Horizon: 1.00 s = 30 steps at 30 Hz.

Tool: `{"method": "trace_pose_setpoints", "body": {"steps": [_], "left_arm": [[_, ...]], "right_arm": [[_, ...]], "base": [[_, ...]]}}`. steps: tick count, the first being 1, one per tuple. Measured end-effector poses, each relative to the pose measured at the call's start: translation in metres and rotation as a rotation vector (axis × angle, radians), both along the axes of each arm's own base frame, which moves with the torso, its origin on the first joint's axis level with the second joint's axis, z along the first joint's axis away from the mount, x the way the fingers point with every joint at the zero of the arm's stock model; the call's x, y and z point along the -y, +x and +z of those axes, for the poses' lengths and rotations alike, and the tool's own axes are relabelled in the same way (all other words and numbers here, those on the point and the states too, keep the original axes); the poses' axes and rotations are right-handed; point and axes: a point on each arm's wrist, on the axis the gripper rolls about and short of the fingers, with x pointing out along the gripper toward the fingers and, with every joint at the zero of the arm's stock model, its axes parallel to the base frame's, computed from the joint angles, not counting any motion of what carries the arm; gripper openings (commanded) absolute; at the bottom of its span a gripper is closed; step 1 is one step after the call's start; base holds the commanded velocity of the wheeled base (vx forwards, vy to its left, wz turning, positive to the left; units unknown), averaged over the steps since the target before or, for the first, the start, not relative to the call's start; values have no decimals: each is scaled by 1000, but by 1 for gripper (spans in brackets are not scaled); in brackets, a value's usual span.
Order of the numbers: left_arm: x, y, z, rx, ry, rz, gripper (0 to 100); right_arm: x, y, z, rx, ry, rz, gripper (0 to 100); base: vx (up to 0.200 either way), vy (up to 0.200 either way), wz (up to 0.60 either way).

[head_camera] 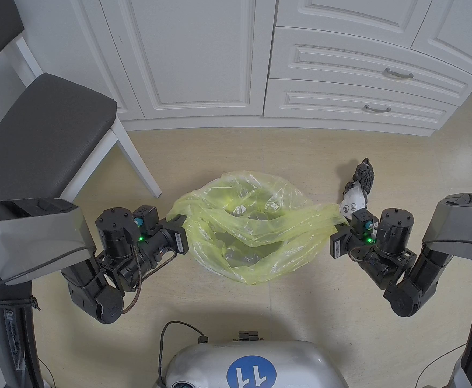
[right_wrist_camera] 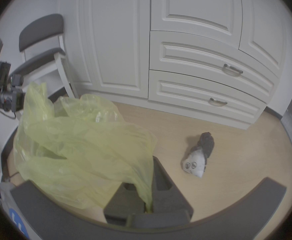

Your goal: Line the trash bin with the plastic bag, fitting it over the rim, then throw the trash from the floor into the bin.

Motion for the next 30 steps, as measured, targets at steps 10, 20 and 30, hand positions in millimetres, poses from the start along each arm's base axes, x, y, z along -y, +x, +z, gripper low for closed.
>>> {"method": "trace_pose_setpoints", "body": {"steps": [10,20,30], "left_arm": [[-7,-11,-4,-56,62,-6,0],[-18,-12,-3,-62,64,-10,0],[-19,-1,-3,-32,-19,5,0]], "right_arm": [[1,-28,-21,-65,-169,36,0],[-10,-41,-49,-151,-264,94,0],[1,-26,-59,-162,-265,50,0]], "base": [[0,0,0],[0,0,0],[0,0,0]]}}
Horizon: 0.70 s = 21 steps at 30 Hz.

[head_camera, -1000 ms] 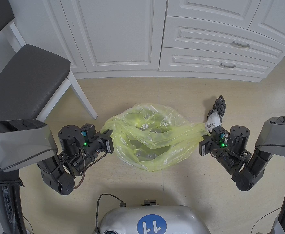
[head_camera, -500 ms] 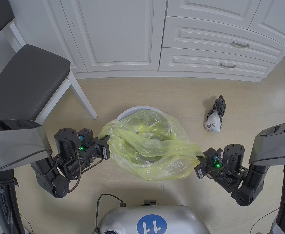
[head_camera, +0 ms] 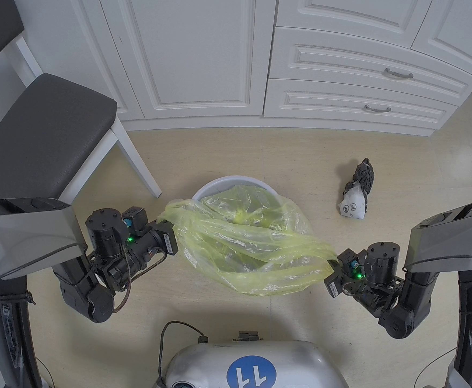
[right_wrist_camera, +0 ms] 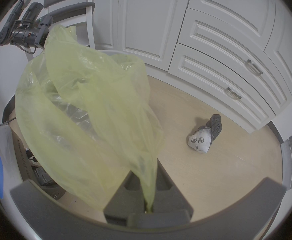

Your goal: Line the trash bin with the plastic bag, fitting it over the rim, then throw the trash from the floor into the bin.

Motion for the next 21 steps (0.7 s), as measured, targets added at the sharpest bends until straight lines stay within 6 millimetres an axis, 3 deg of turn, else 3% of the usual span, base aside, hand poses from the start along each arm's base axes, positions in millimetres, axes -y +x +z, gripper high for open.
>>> {"method": "trace_pose_setpoints", "body": {"steps": [1,2,12,21], "left_arm": [[0,0,1,-2,-13,0,0],[1,0,1,-6,-25,-2,0],[12,-5,19,2,-135,-26,0],[16,-9,32,30,-161,-36,0]], "right_arm": [[0,0,0,1,1,0,0],[0,0,1,2,2,1,100],[6,-11,21,-1,96,129,100],[35,-12,35,-76,313,402,100]], "base": [[0,0,0],[0,0,0],[0,0,0],[0,0,0]]}}
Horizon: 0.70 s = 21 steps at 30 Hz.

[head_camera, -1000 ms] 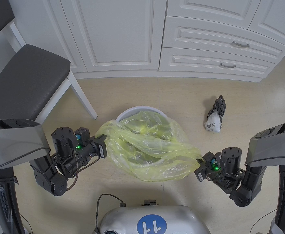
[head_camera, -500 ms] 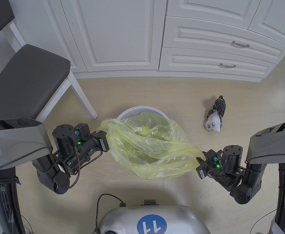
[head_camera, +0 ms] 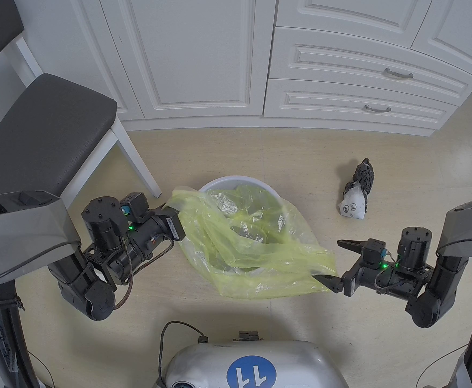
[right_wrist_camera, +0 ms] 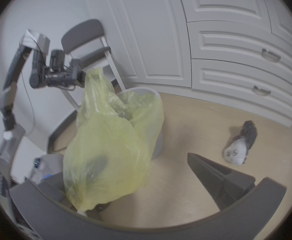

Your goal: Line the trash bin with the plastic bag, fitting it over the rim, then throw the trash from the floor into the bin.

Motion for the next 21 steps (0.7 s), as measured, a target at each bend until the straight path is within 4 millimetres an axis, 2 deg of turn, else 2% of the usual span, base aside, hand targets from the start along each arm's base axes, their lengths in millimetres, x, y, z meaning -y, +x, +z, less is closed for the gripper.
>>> {"method": "trace_pose_setpoints", "body": {"steps": [12,21], "left_arm": [[-1,1,5,14,-9,4,0],[-16,20,-5,3,-26,59,0]], "right_arm": [[45,-3,2,-142,214,306,100],[62,-3,-4,-166,235,299,100]], "base": [[0,0,0],[0,0,0]]}}
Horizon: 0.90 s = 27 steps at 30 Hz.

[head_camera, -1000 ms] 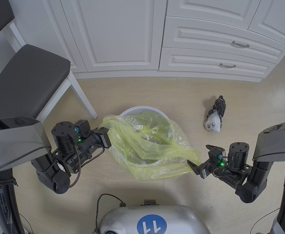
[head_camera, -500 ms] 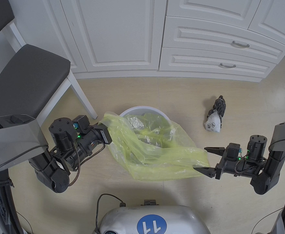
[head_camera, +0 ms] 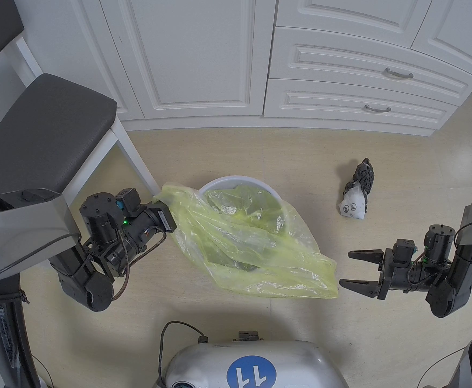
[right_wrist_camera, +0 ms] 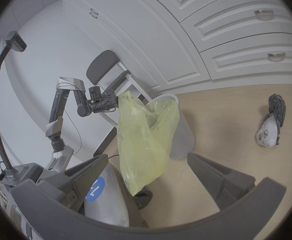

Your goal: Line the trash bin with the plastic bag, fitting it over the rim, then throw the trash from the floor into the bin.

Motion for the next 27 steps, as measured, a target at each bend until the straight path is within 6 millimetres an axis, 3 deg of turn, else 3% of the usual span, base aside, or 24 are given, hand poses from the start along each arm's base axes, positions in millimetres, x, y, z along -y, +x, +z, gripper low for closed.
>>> {"method": "trace_pose_setpoints", "body": {"steps": [8,15,20,27], "left_arm": [[0,2,-1,-6,-16,1,0],[3,-4,8,11,-22,-5,0],[4,-9,18,32,-28,-10,0],[7,-14,26,52,-31,-20,0]], "right_arm": [[-10,0,9,38,-19,-35,100],[-36,2,20,90,-112,-323,100],[-80,3,34,160,-118,-474,100],[-156,10,62,223,-95,-426,100]], "base": [[0,0,0],[0,0,0],[0,0,0],[0,0,0]]}}
